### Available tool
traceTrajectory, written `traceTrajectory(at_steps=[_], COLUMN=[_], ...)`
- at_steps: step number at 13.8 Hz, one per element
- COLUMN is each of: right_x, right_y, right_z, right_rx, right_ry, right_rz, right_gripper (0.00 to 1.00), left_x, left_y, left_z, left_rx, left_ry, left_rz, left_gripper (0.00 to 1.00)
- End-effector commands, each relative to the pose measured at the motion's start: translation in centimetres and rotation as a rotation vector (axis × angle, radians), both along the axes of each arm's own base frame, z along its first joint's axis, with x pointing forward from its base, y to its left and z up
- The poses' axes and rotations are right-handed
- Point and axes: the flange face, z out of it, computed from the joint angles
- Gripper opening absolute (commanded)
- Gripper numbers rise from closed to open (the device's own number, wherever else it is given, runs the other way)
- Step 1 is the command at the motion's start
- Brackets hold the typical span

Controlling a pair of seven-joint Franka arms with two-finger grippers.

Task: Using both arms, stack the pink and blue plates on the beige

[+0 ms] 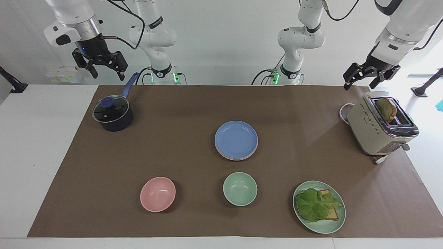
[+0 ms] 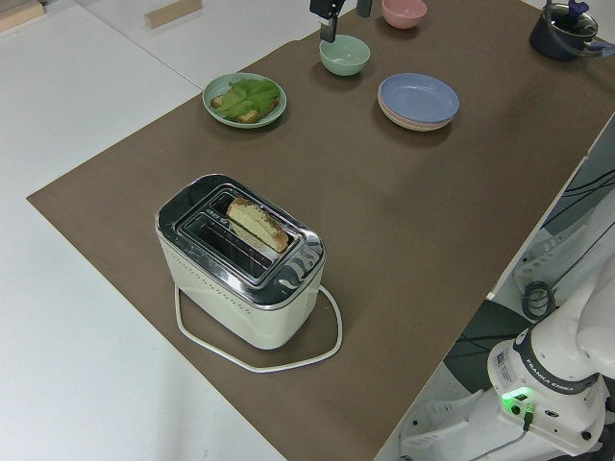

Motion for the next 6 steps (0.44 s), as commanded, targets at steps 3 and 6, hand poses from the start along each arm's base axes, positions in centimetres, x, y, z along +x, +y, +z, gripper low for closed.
traceTrajectory(at_steps=[3, 6], right_x=[-0.96, -1.07], right_y=[-0.09, -0.02], right_z=[0.13, 0.13], right_rx=[-0.013, -0.015], right_ry=[0.019, 0.021], right_rz=[0.029, 0.025], right_gripper=[1.00, 1.00], left_x=[-0.43, -0.42], left_y=[0.38, 0.38], left_z=[0.26, 0.28], left_rx=[0.010, 0.010], left_ry=[0.009, 0.007], left_rz=[0.002, 0.002], left_gripper=[1.00, 1.00])
